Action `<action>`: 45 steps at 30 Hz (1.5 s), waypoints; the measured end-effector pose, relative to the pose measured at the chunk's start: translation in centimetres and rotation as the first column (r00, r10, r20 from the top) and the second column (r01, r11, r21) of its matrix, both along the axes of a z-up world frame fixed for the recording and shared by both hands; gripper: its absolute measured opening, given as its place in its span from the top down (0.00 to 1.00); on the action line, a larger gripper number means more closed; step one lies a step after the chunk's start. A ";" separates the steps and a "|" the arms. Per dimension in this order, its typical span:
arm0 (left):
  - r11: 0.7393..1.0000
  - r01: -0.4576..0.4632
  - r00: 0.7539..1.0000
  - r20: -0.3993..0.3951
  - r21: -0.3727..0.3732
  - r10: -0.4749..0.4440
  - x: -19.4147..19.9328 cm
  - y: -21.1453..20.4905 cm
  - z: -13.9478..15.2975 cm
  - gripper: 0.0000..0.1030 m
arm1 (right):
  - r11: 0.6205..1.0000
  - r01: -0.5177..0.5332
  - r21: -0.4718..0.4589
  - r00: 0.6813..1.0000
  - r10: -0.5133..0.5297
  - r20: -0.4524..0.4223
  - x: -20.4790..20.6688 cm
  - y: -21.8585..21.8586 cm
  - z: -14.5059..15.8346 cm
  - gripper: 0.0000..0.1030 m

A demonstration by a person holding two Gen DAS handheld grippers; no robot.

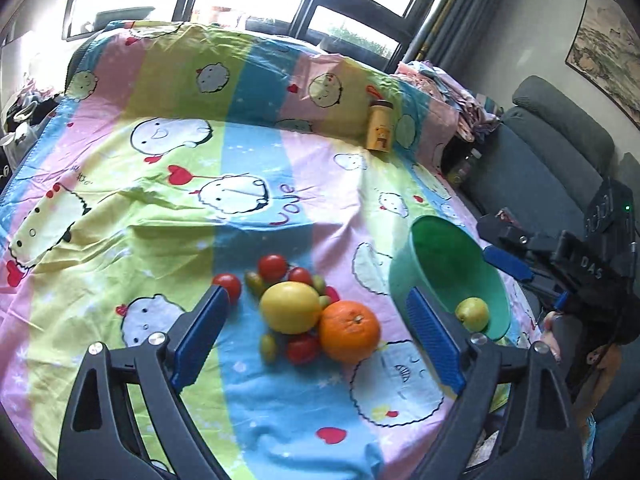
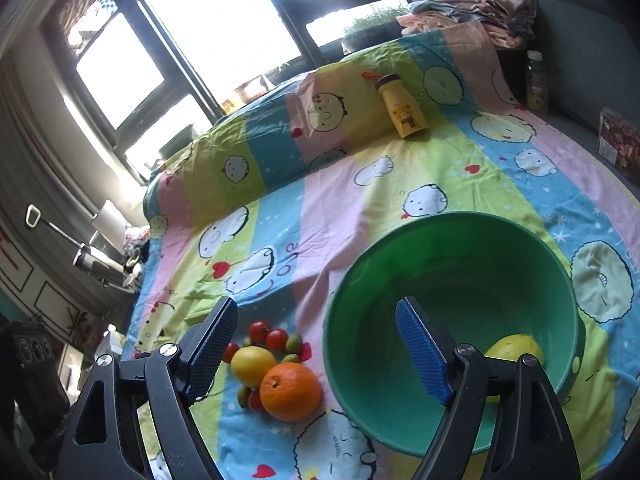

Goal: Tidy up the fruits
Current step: 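Move the right gripper back to the fruit cluster toward the lemon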

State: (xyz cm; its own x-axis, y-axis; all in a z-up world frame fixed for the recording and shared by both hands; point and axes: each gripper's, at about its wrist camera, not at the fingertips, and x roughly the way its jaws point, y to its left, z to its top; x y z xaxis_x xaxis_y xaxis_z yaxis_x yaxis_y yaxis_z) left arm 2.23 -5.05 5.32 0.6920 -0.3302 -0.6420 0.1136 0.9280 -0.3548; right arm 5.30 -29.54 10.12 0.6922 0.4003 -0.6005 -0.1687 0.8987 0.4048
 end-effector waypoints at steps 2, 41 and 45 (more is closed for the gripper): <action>0.998 -0.059 0.998 -0.029 0.000 0.058 -0.1 1.7 -1.1 0.05 | 0.999 -0.052 0.009 0.999 0.052 -0.007 0.1 1.6 -0.1 0.20; 0.939 -0.323 0.930 -0.223 -0.122 0.291 -2.1 12.5 -5.4 0.05 | 0.891 -0.292 -0.348 0.944 0.210 -0.255 4.5 16.1 -10.5 0.42; 0.933 -0.332 0.927 -0.234 -0.142 0.294 -2.2 13.1 -5.4 0.05 | 0.907 -0.370 -0.202 0.910 0.311 -0.273 3.8 16.4 -10.0 0.42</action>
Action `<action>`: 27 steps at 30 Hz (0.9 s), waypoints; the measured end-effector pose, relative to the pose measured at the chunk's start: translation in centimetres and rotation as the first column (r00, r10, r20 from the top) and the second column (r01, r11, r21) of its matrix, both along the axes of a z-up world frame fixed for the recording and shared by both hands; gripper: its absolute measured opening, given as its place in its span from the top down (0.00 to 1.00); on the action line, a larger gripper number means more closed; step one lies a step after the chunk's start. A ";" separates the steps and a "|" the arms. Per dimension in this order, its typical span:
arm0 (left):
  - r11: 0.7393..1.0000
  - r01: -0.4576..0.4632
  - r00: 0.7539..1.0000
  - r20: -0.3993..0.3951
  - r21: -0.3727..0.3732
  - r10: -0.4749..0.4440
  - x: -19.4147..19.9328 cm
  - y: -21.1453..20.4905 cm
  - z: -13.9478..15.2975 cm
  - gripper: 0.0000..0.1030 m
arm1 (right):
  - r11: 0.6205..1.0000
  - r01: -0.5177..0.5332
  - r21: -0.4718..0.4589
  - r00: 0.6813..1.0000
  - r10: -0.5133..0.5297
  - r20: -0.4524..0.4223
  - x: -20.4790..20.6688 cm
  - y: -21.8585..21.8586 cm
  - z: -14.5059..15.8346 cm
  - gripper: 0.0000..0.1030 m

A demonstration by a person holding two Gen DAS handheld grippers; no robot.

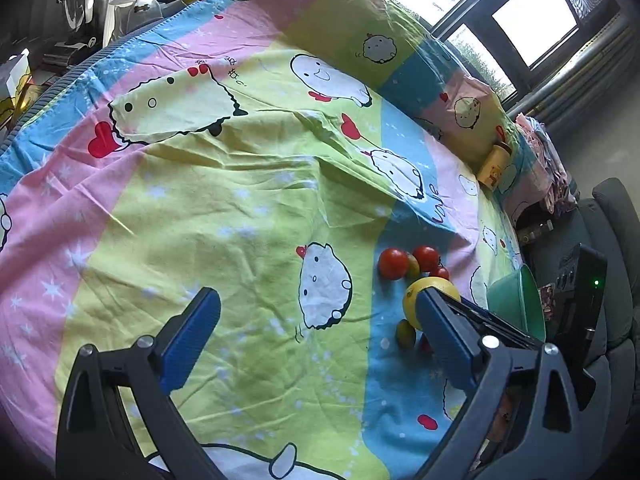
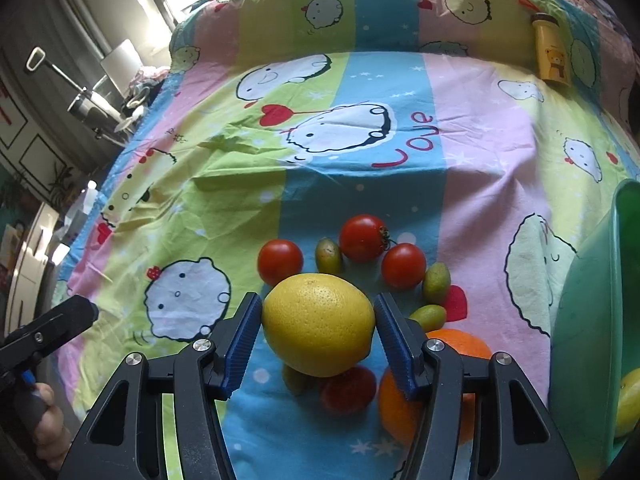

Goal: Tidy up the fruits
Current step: 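Move the right gripper back to the fruit cluster toward the lemon, then close the right gripper around the yellow lemon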

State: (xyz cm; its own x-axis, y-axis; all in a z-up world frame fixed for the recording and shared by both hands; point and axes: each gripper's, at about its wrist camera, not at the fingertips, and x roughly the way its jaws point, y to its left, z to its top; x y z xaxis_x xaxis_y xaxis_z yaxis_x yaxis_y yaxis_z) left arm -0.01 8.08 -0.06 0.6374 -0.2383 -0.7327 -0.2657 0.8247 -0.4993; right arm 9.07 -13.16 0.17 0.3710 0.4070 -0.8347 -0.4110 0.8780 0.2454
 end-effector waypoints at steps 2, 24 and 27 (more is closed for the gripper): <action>1.000 -0.007 1.000 -0.001 0.014 0.007 -0.1 0.2 0.1 0.05 | 0.996 -0.048 0.070 0.998 0.052 -0.044 -0.3 0.7 -0.2 0.42; 0.994 -0.002 0.999 -0.035 0.112 0.006 0.1 -0.9 -0.2 0.06 | 0.968 -0.087 0.234 0.976 0.130 -0.177 -0.3 2.1 -1.4 0.40; 0.992 0.027 0.999 -0.026 0.121 -0.024 0.2 -1.7 -0.2 0.08 | 0.964 -0.044 0.262 0.981 0.091 -0.170 0.1 1.0 -1.0 0.38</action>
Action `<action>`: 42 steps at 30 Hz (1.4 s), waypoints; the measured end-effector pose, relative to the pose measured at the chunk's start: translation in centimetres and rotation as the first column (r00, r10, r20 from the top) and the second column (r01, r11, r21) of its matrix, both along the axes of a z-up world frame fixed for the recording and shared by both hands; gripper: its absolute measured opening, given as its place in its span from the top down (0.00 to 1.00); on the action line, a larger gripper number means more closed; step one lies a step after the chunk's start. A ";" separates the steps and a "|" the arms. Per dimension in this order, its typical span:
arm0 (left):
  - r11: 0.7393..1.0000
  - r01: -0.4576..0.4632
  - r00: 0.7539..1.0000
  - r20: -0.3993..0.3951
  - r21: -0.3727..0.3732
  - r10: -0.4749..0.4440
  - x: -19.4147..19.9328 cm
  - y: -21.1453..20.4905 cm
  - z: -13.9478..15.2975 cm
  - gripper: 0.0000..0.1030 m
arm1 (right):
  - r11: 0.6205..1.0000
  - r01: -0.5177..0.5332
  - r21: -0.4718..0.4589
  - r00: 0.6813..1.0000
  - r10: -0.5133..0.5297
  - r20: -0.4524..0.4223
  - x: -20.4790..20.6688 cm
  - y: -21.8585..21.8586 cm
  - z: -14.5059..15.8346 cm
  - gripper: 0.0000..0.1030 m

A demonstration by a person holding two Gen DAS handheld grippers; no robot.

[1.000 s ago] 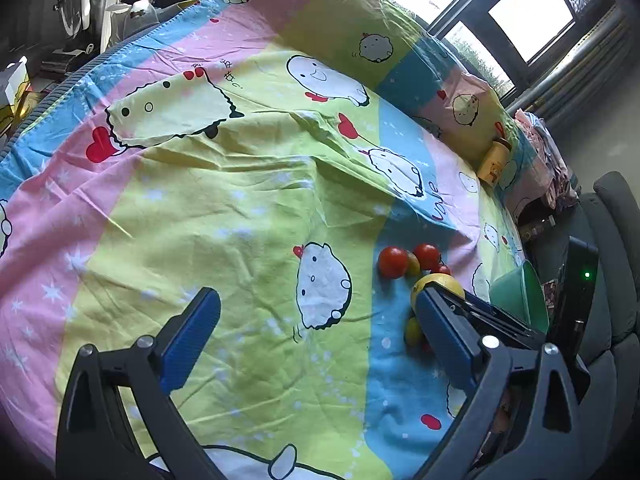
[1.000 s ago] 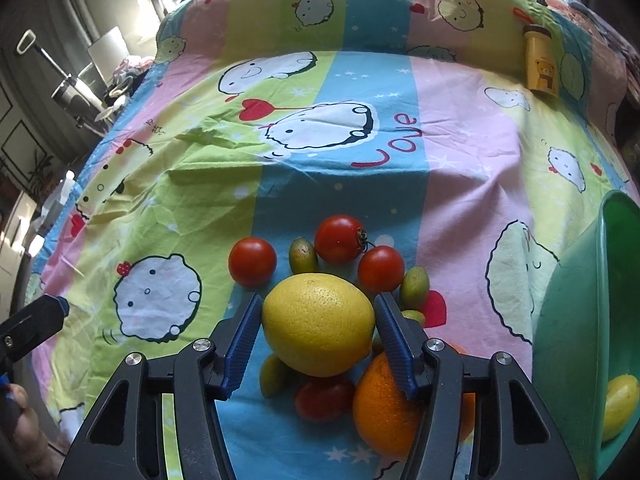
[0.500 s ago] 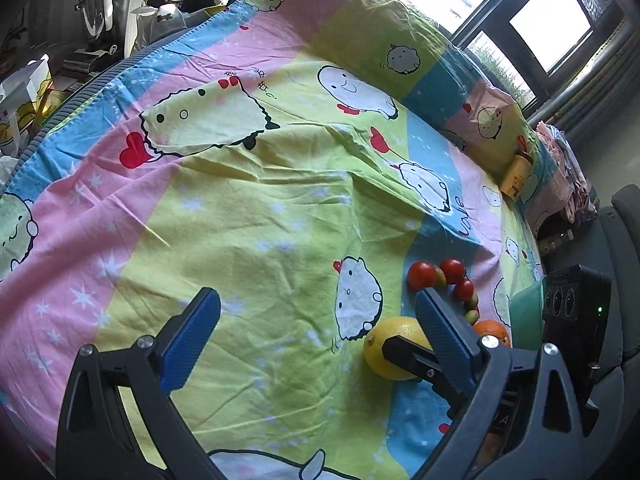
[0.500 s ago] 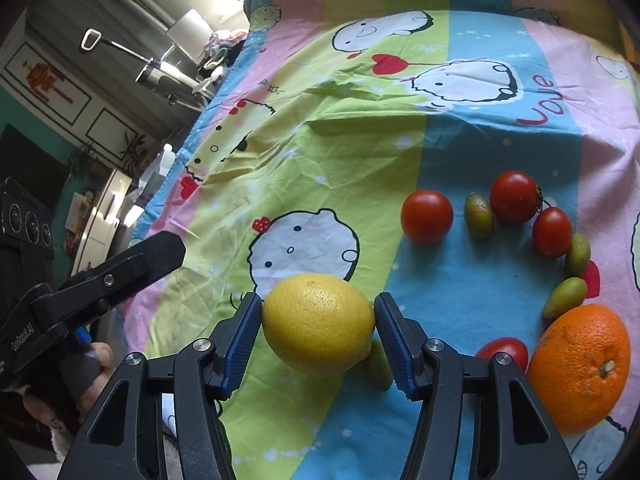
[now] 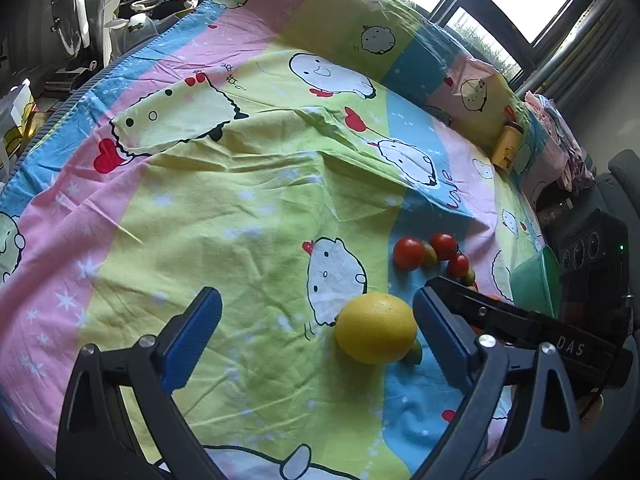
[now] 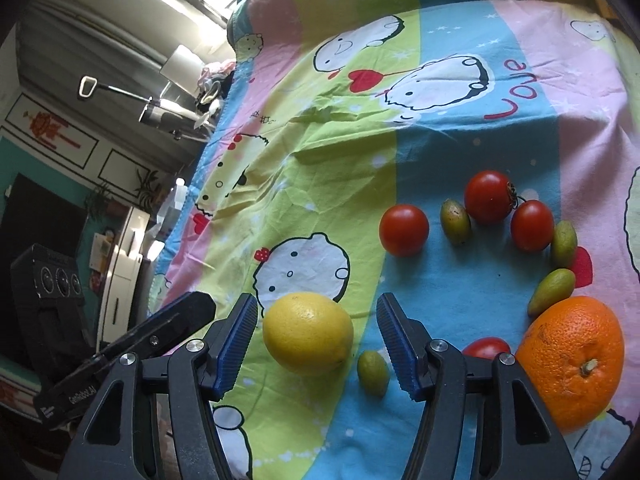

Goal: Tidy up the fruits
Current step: 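Close the right gripper around the yellow lemon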

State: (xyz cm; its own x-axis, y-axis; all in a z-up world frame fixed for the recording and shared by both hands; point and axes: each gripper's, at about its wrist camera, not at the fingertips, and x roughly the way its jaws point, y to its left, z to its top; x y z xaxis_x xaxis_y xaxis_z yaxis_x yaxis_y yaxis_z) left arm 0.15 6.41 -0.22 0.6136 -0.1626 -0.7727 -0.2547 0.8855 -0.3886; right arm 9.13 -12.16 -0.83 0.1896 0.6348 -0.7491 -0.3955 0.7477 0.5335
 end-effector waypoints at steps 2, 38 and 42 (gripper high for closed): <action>1.000 0.027 1.000 -0.006 0.001 -0.027 0.1 -0.6 -0.1 0.11 | 0.999 0.035 -0.008 0.999 -0.034 0.009 0.2 -0.5 0.2 0.38; 0.979 0.193 0.973 -0.115 -0.073 -0.200 1.8 -4.5 -3.5 0.43 | 0.993 -0.058 -0.100 0.998 0.061 0.021 -1.8 2.5 -0.4 0.38; 0.977 0.204 0.970 -0.120 -0.068 -0.211 1.9 -4.8 -3.5 0.43 | 0.993 -0.069 -0.096 0.997 0.070 0.010 -1.7 3.0 -0.7 0.38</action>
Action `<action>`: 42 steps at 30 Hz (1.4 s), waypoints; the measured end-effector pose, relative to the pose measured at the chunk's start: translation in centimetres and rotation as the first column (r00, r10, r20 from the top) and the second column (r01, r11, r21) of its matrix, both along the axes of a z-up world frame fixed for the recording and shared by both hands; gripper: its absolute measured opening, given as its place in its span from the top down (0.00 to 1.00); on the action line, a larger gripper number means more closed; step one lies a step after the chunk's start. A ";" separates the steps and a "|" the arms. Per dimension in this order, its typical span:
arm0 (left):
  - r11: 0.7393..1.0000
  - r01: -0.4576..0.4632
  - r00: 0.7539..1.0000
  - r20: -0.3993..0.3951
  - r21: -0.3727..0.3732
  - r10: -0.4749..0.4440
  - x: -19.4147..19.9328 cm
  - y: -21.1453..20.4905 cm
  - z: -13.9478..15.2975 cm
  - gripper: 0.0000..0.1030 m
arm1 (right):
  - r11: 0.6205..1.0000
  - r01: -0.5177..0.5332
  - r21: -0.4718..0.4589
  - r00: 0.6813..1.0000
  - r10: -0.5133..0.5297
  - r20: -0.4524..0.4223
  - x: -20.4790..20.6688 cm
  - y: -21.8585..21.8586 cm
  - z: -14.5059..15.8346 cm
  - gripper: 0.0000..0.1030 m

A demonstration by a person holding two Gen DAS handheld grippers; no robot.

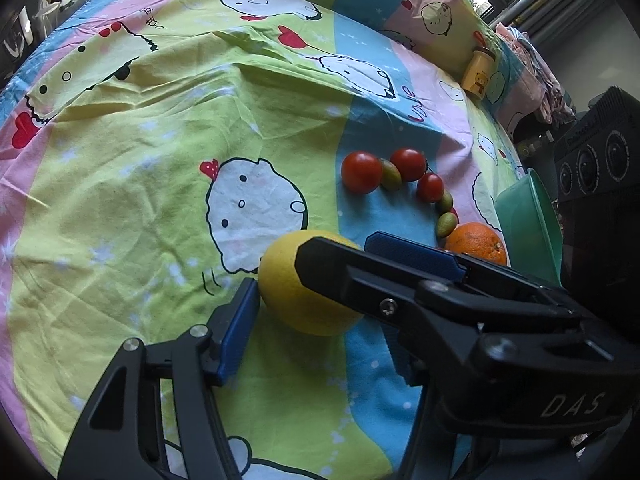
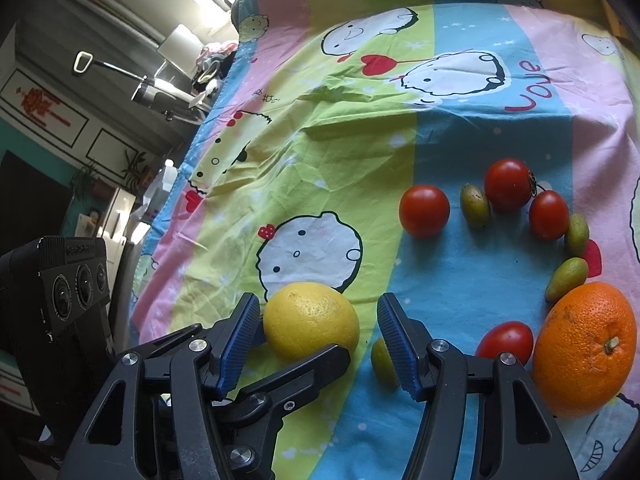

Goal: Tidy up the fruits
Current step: 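Close the right gripper around the yellow lemon, then carry the lemon in the right gripper over the green basin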

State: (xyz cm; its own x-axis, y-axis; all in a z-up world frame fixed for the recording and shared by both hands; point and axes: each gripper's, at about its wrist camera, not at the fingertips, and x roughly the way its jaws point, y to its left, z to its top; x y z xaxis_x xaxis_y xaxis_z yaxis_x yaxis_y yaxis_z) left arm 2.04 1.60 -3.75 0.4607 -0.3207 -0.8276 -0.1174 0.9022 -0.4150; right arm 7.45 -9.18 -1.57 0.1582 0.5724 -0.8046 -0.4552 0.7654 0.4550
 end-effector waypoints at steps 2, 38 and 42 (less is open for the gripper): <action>1.000 0.006 1.000 0.002 0.007 -0.006 0.0 -0.1 0.0 0.43 | 1.000 -0.006 0.000 1.000 0.006 -0.012 0.1 0.2 -0.2 0.38; 0.994 0.019 0.967 0.252 0.109 -0.047 -2.8 -3.3 6.5 0.43 | 1.000 -0.010 0.024 0.977 0.004 0.212 -3.4 -1.2 6.4 0.44; 0.991 0.017 0.954 0.293 0.135 -0.056 -2.9 -4.2 7.9 0.43 | 0.999 -0.001 0.051 0.968 -0.012 0.253 -3.7 -2.1 7.9 0.44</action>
State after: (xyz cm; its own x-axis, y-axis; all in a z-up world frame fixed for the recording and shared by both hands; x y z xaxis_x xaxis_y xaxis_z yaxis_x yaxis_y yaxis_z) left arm -0.87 -2.64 4.10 0.6807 -0.2412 -0.6917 0.0270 0.9518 -0.3054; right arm 3.71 -11.27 6.34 0.3557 0.6099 -0.7082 -0.5564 0.7470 0.3638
